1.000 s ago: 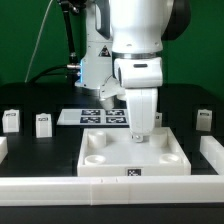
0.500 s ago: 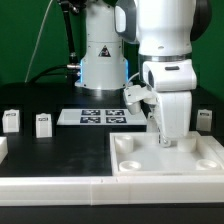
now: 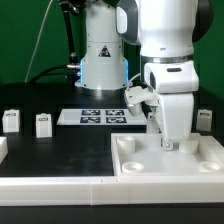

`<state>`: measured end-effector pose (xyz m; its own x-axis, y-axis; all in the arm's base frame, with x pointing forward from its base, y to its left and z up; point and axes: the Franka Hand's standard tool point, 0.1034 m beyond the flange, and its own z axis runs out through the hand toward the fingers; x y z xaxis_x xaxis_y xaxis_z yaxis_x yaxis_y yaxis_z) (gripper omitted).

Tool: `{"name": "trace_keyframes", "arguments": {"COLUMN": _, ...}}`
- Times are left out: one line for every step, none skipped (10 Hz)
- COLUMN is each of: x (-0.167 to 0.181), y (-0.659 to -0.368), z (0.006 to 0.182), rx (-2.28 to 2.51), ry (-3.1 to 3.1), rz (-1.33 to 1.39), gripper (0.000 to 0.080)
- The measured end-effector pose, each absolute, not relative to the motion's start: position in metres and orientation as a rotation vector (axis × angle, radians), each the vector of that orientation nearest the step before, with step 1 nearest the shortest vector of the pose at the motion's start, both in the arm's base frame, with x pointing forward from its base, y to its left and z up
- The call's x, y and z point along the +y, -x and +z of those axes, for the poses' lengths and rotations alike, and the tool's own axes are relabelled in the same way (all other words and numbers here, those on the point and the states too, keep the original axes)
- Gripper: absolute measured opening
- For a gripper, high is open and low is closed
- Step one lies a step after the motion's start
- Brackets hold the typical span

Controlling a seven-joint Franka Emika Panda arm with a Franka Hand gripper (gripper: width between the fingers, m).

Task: Assemble one leg

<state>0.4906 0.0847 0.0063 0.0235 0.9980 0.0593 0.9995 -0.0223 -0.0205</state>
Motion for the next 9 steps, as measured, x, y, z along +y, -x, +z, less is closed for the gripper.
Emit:
{"name": "trace_keyframes", "arguments": {"x": 0.085, "y": -0.491, "z": 0.006, "rx": -2.156, "ry": 2.207, "rz": -0.043, "gripper": 0.0319}}
{"name": "trace_keyframes", "arguments": {"x": 0.084, "y": -0.491, "z": 0.006, "rx": -2.156, "ry": 2.207, "rz": -0.043, "gripper": 0.0514}}
{"name": "trace_keyframes", "arguments": {"x": 0.084, "y": -0.491, "z": 0.006, "rx": -2.156, "ry": 2.208, "rz": -0.043, "gripper": 0.0608}}
{"name": "trace_keyframes", "arguments": {"x": 0.084, "y": -0.491, "z": 0.006, "rx": -2.155, "ry": 2.208, "rz": -0.043, "gripper": 0.0637}}
{"name": "trace_keyframes", "arguments": {"x": 0.084, "y": -0.491, "z": 0.006, "rx": -2.155, "ry": 2.208, "rz": -0.043, "gripper": 0.0637}}
{"name": "trace_keyframes", "arguments": {"x": 0.084, "y": -0.491, "z": 0.006, "rx": -2.155, "ry": 2.208, "rz": -0.043, "gripper": 0.0647}}
{"name": "trace_keyframes", "arguments": {"x": 0.084, "y": -0.491, "z": 0.007, "rx": -2.153, "ry": 2.211, "rz": -0.043, "gripper": 0.0647}}
{"name": "trace_keyframes", "arguments": {"x": 0.085, "y": -0.491, "z": 0.013, "rx": -2.139, "ry": 2.231, "rz": -0.047, "gripper": 0.0649}}
{"name": "trace_keyframes", "arguments": {"x": 0.089, "y": -0.488, "z": 0.024, "rx": -2.119, "ry": 2.262, "rz": -0.052, "gripper": 0.0649}}
